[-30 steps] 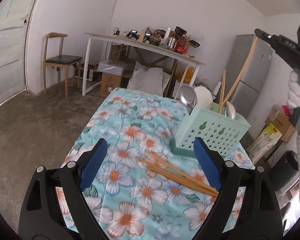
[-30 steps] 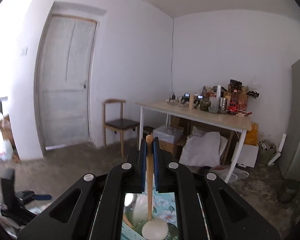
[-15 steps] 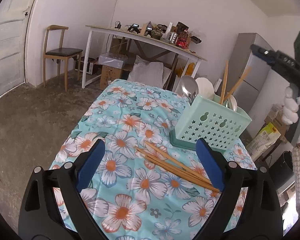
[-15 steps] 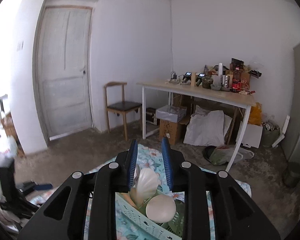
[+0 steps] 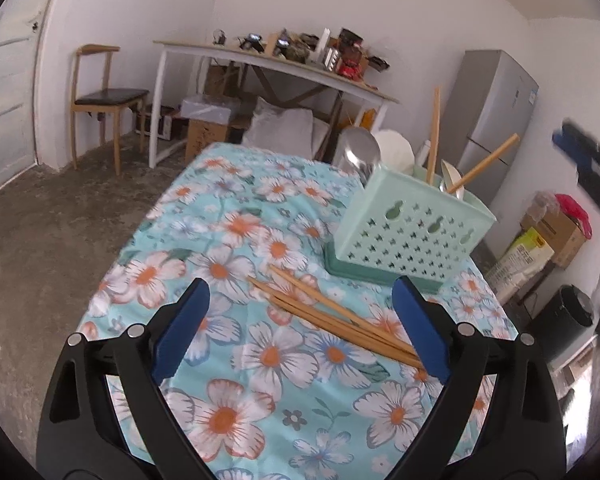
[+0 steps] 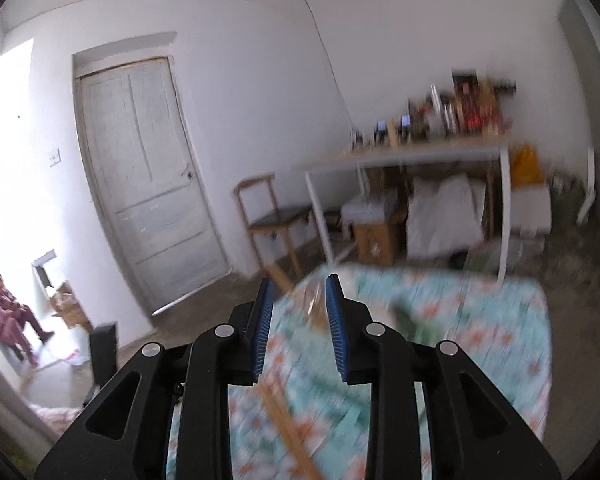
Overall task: Organize utensils
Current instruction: 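Move the right gripper back to the remaining chopsticks on the quilt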
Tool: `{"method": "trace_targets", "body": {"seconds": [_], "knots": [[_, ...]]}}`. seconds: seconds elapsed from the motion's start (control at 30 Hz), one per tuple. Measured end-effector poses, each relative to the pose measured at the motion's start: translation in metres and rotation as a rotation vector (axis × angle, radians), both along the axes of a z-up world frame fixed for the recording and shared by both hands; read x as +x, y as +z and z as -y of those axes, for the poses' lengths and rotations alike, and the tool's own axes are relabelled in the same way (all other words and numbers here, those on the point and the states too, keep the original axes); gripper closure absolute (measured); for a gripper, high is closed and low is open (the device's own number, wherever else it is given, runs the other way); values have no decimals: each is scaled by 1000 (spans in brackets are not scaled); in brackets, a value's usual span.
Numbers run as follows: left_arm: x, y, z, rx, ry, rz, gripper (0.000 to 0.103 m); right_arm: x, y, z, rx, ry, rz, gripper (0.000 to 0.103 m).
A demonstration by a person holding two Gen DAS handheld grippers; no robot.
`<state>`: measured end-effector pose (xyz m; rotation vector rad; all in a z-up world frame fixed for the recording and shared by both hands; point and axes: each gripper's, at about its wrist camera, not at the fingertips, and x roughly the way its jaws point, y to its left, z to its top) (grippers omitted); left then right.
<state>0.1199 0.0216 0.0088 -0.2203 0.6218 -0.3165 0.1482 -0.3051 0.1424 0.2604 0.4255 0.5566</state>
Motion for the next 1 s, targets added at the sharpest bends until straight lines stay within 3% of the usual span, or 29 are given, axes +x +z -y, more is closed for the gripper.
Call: {"method": "trace_targets", "body": {"seconds": [0.1,0.23,0.37,0.6,0.67,0.73,0.87,1.0], "knots": [[4,-6,4,-34,-38,-37,15,-2,-41,-5,29,8,-122,76],[15,-18,9,-110,-81,-120,26,-3,-103,-16,-14,-31,-312,76],[30,-37,10,-234,-106,-235,42,-1,-139,-17,4,-55,-444,76],[61,-94,0,-513,-43,-485,63,-1,-150,-14,31,-59,-459,76],[64,-111,-5,-587,3,-522,80,-3,-151,-12,35,-54,-460,76],[67,-119,-10,-650,24,-539,86,-1,-151,-12,40,-52,-463,76],[67,-126,-15,-736,50,-565,89,0,-154,-10,48,-54,-469,76],[69,-130,-20,-822,77,-587,84,-2,-152,-8,55,-58,-461,76]]}}
